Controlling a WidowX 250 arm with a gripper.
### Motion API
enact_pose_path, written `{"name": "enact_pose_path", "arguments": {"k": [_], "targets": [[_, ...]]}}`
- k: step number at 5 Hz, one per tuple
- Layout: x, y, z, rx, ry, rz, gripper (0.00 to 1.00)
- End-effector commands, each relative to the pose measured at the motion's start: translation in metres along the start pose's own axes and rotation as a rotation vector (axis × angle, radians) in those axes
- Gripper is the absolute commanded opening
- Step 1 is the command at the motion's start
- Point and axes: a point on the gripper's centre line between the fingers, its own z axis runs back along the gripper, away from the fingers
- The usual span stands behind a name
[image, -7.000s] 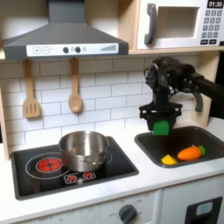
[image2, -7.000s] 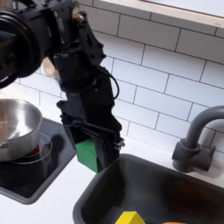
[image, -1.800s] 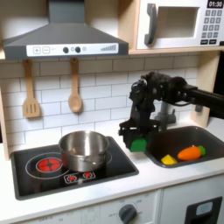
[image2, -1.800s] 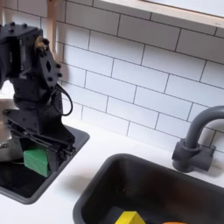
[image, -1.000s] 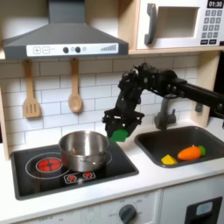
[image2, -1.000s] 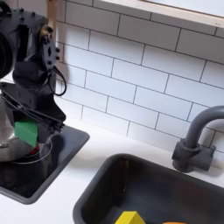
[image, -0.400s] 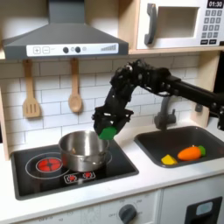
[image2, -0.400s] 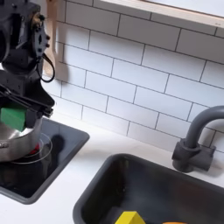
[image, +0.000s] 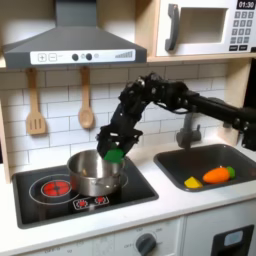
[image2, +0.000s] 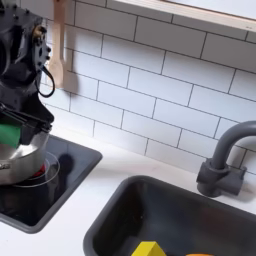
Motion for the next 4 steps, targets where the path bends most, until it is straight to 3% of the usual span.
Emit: {"name": "enact_pose_path", "arguments": {"k": [1, 2, 4], "targets": [[0.002, -0.004, -0.018, -0.001, 0.025, -0.003, 0.00], [-0.003, -0.009, -0.025, -0.011, 0.050, -0.016, 0.00], [-0.009, -0.022, -0.024, -0.050, 0.058, -0.064, 0.00]]}}
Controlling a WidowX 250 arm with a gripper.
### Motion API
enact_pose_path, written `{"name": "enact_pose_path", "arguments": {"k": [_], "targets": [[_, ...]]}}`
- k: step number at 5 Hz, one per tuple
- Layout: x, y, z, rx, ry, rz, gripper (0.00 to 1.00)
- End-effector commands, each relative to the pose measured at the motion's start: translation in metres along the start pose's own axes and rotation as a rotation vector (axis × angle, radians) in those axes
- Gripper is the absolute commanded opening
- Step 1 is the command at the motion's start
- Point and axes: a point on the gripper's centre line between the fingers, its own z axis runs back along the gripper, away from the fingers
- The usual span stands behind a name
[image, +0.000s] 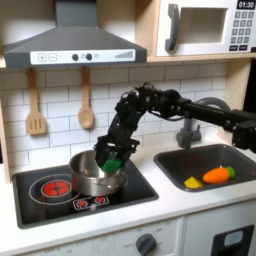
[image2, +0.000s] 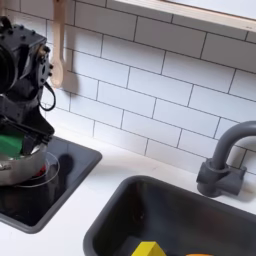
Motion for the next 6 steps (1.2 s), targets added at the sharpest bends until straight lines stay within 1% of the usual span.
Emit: {"name": "enact_pose_path", "arguments": {"k": [1, 2, 3, 4, 5, 6], "targets": [[-0.007, -0.017, -0.003, -0.042, 0.022, -0.039, 0.00], [-0.005, -0.027, -0.002, -0.059, 0.022, -0.060, 0.00], [-0.005, -0.036, -0.001, -0.088, 0.026, -0.075, 0.00], [-0.006, -0.042, -0.001, -0.110, 0.032, -0.094, 0.00], [-0.005, -0.055, 0.004, -0.139, 0.025, -0.124, 0.00], [-0.008, -0.064, 0.005, -0.153, 0.032, -0.148, 0.00]]}}
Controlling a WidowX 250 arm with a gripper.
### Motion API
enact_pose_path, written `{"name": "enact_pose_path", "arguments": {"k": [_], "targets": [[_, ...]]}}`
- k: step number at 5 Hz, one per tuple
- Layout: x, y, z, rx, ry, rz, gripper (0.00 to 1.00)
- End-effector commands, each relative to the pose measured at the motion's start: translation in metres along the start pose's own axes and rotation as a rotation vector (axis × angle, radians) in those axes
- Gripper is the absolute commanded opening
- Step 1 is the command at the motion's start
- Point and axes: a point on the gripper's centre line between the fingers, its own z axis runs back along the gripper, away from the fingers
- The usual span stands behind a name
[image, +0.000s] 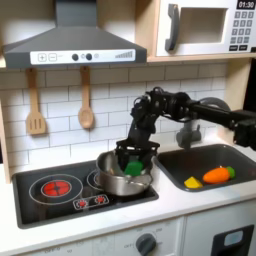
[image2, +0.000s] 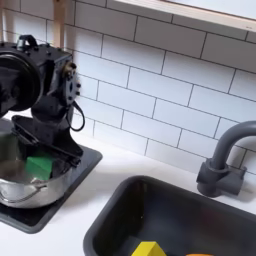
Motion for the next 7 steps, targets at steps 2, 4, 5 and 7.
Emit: {"name": "enact_pose_path", "arguments": {"k": [2, 4, 5, 7], "targets": [[-0.003, -0.035, 0.009, -0.063, -0.013, -0.077, 0.00], [0.003, -0.028, 0.020, -0.040, -0.026, -0.058, 0.00], [0.008, -0.020, 0.029, -0.020, -0.043, -0.034, 0.00], [0.007, 0.011, 0.038, 0.051, -0.042, 0.039, 0.00]]}}
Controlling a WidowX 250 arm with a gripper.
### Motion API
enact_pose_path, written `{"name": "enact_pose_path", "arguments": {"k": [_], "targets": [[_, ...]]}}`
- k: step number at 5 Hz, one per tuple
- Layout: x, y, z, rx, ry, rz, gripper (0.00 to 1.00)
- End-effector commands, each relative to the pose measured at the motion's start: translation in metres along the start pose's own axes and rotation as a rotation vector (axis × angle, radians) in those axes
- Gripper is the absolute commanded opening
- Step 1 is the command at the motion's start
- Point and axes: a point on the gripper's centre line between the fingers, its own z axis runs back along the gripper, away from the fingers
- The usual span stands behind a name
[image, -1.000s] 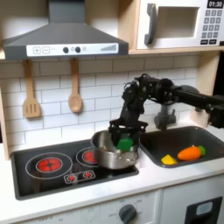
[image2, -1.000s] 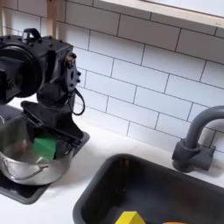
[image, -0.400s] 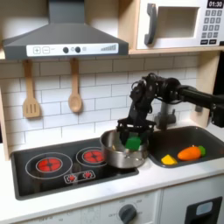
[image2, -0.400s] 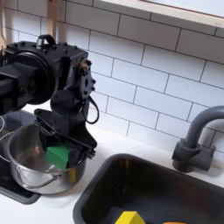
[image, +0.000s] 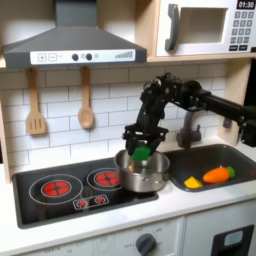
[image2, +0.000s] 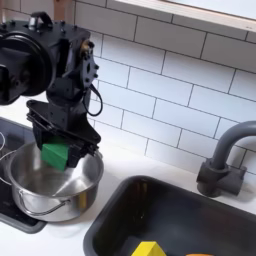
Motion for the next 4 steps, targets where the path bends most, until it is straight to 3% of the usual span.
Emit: {"name": "enact_pose_path", "arguments": {"k": [1, 4], "targets": [[-0.003, 0.037, 0.010, 0.079, -0.008, 0.094, 0.00], [-0.010, 0.077, 0.010, 0.139, 0.010, 0.235, 0.00]]}}
